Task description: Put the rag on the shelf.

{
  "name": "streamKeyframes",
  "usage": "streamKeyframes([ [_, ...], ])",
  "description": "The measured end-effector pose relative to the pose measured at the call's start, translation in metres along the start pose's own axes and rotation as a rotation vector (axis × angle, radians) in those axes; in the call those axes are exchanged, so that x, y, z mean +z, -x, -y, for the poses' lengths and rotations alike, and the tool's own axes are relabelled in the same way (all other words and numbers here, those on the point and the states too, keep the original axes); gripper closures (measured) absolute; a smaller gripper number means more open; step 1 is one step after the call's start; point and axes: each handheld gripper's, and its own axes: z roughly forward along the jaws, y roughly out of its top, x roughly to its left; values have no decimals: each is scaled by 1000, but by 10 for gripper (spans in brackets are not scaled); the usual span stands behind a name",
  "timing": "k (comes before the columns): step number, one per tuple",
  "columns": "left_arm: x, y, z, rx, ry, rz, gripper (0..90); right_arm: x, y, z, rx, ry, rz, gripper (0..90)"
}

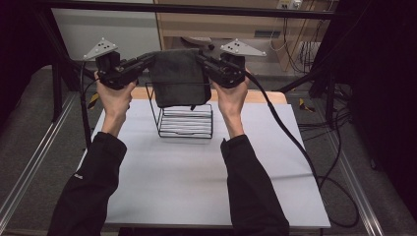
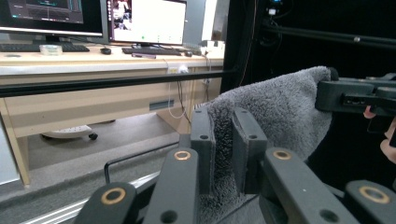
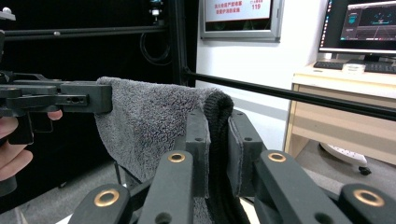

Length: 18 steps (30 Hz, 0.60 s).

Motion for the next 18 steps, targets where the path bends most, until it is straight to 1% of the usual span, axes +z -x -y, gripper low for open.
streamKeyframes([
  [2,-3,1,2,8,-2,9,799,-2,-1,1,-3,-4,-3,807],
  [5,-6,3,4,20,-8,12,799,-5,-1,4,-1,-7,-19,807],
  [7,-7,4,6,16,-14,13,799,-7,-2,5,-3,-15,-29,807],
  [10,-9,5,8,20,-29,15,798,-8,-4,6,-8,-31,-37,807],
  [11,-9,5,9,26,-40,15,798,-8,-4,6,-9,-37,-38,807],
  [15,-12,7,12,31,-51,17,797,-10,-6,8,-15,-50,-44,807],
  [16,-13,7,12,35,-57,19,797,-11,-7,8,-22,-56,-48,806],
  [18,-14,7,13,39,-69,21,796,-12,-8,9,-21,-68,-53,806],
])
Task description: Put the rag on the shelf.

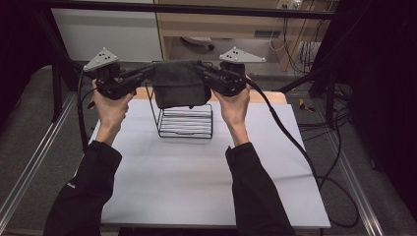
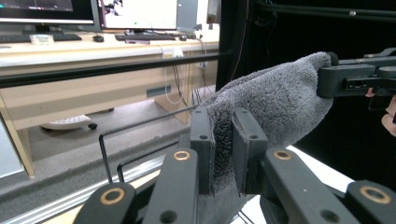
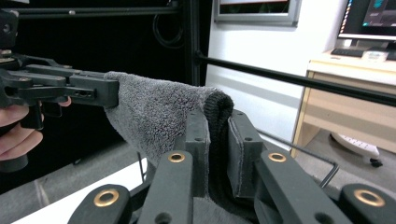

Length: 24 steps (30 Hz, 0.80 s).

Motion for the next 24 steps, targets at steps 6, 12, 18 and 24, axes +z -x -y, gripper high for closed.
streamKeyframes([
  [6,-4,4,7,0,-32,15,787,-4,-1,6,29,-43,-26,804],
  [12,-7,9,15,1,-68,13,777,-8,-2,13,23,-83,-54,803],
  [18,-12,11,16,1,-112,10,753,-8,-5,15,9,-104,-62,802],
  [24,-21,11,5,-2,-153,-7,668,-9,-4,21,9,-103,-75,800],
])
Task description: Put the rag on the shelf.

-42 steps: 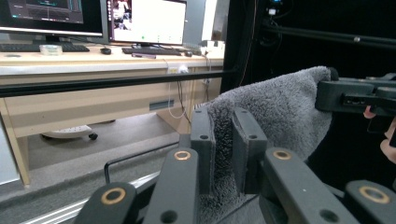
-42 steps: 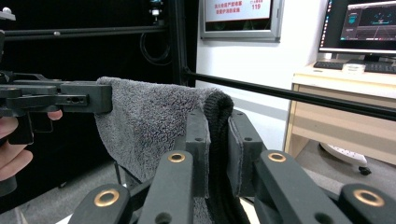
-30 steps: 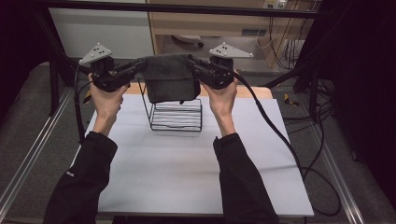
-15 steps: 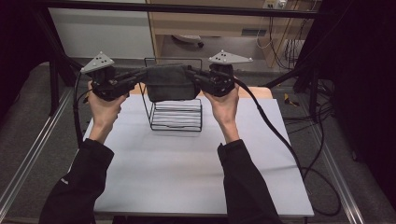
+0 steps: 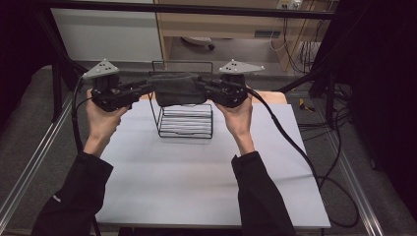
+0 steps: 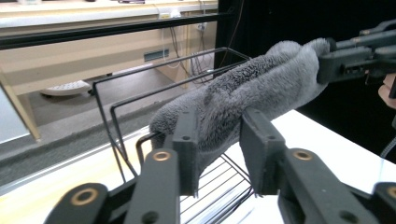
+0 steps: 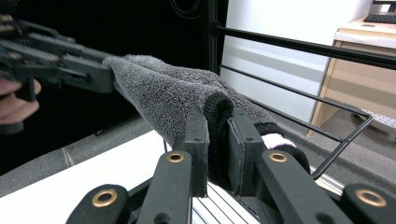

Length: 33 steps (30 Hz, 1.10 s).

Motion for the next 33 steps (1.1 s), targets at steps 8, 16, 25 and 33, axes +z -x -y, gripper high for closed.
streamKeyframes([
  [8,-3,-2,-19,-35,22,-23,733,0,-1,5,-12,-7,-10,797],
  [16,20,-3,-20,-54,-72,-6,879,0,0,12,-25,-11,-28,780],
  [25,24,4,-4,-18,-126,31,893,-4,0,15,-19,-36,-48,666],
  [33,28,5,13,-4,-166,48,893,-11,2,11,-4,-29,-70,459],
])
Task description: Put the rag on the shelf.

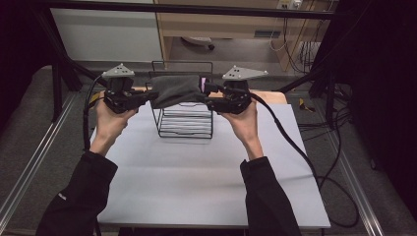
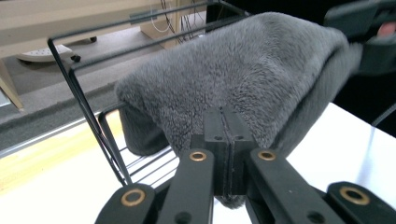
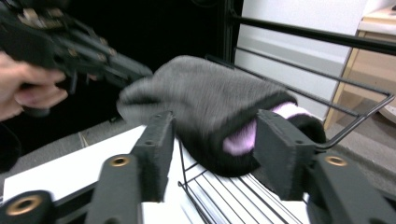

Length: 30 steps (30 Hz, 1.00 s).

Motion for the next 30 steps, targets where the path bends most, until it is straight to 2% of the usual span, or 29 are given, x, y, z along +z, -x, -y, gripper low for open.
streamKeyframes([
  [3,5,1,6,15,-20,6,893,-4,0,-2,13,26,-14,431],
  [4,7,0,8,15,-24,4,894,-4,0,-3,17,28,-9,464],
  [5,9,0,10,11,-30,6,894,-4,1,-3,19,18,-8,547],
  [7,13,0,14,6,-31,4,894,-2,1,-2,20,-3,-14,644],
  [9,16,-1,17,3,-31,3,894,3,-1,2,11,-39,-6,754],
  [12,21,-3,22,1,-33,-6,894,13,-1,8,-3,-93,23,855],
  [14,24,-4,25,-1,-34,-11,894,19,1,13,12,-113,43,900],
  [20,37,-11,34,-26,-28,-24,894,31,11,29,62,-134,95,900],
  [23,41,-13,35,-36,-21,-32,894,36,14,36,63,-135,107,900],
  [26,41,-12,34,-37,-15,-33,893,37,16,38,65,-120,106,895],
  [30,35,-11,34,-30,-14,-19,867,29,12,36,42,-87,84,827],
])
